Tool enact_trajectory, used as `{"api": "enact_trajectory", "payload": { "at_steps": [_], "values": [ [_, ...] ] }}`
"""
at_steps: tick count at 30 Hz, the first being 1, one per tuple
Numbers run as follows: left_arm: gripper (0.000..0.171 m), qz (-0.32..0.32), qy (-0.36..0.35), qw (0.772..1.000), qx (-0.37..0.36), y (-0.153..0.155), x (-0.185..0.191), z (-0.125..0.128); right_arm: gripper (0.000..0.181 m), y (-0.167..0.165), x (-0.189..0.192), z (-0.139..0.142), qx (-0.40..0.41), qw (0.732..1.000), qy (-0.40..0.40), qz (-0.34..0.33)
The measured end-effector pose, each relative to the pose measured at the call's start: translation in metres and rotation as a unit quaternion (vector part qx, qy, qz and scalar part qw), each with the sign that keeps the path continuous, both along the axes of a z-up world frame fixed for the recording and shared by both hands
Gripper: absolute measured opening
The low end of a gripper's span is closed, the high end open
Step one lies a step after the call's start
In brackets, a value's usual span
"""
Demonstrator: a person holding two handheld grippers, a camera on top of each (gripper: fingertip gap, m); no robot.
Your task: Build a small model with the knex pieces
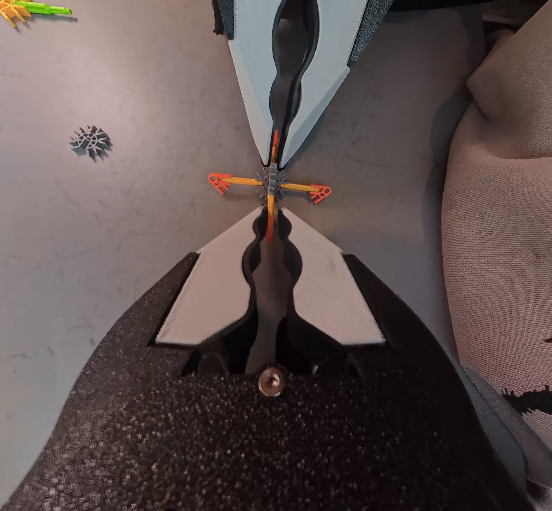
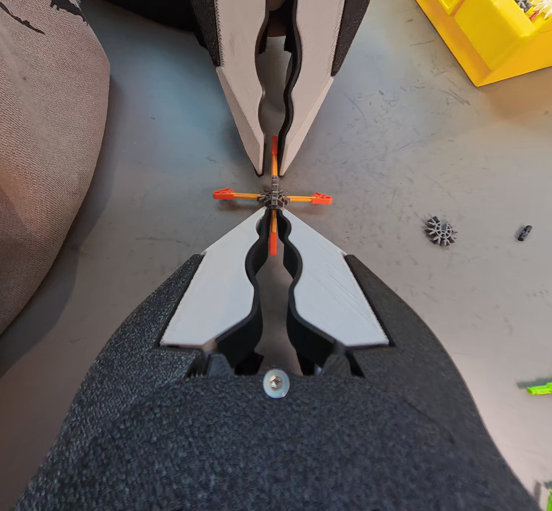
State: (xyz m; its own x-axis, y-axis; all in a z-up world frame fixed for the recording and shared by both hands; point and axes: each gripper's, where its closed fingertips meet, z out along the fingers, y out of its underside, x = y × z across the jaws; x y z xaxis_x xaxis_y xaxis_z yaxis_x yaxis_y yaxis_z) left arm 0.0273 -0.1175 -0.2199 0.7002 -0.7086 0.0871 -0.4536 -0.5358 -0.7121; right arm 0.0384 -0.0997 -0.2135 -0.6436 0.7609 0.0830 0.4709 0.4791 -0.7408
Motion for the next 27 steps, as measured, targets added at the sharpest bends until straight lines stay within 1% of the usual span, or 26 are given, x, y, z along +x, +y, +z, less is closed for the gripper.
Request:
{"api": "enact_trajectory", "payload": {
  "at_steps": [2, 4, 6, 8, 11, 13, 16, 25, 26, 27],
  "values": [
    [0.003, 0.004, -0.002, 1.0, 0.002, 0.002, 0.001, 0.0, 0.001, 0.001, -0.001, 0.0, 0.001, 1.0, 0.002, -0.003],
    [0.003, 0.015, -0.026, 1.0, -0.004, 0.004, 0.0, 0.003, 0.001, 0.003, -0.001, 0.002, -0.008, 1.0, 0.002, -0.011],
    [0.003, 0.028, -0.069, 0.997, -0.017, 0.006, 0.0, 0.009, 0.001, 0.005, -0.003, 0.008, -0.044, 0.999, -0.004, -0.029],
    [0.003, 0.041, -0.124, 0.991, -0.024, 0.009, 0.0, 0.02, 0.002, 0.006, -0.003, 0.016, -0.089, 0.995, -0.01, -0.043],
    [0.004, 0.064, -0.214, 0.974, -0.045, 0.013, -0.002, 0.036, 0.002, 0.008, -0.004, 0.024, -0.165, 0.983, -0.032, -0.07],
    [0.003, 0.072, -0.245, 0.965, -0.057, 0.015, -0.003, 0.04, 0.002, 0.009, -0.004, 0.027, -0.204, 0.974, -0.045, -0.084],
    [0.004, 0.077, -0.252, 0.962, -0.065, 0.016, -0.002, 0.039, 0.002, 0.011, -0.004, 0.026, -0.215, 0.971, -0.054, -0.093],
    [0.004, 0.081, -0.236, 0.966, -0.062, 0.016, -0.006, 0.036, 0.002, 0.015, -0.004, 0.022, -0.197, 0.974, -0.056, -0.102],
    [0.003, 0.085, -0.234, 0.967, -0.057, 0.016, -0.011, 0.038, 0.005, 0.018, -0.004, 0.021, -0.181, 0.977, -0.049, -0.102],
    [0.003, 0.094, -0.234, 0.966, -0.05, 0.017, -0.018, 0.041, 0.013, 0.022, -0.004, 0.02, -0.159, 0.981, -0.039, -0.103]
  ]
}}
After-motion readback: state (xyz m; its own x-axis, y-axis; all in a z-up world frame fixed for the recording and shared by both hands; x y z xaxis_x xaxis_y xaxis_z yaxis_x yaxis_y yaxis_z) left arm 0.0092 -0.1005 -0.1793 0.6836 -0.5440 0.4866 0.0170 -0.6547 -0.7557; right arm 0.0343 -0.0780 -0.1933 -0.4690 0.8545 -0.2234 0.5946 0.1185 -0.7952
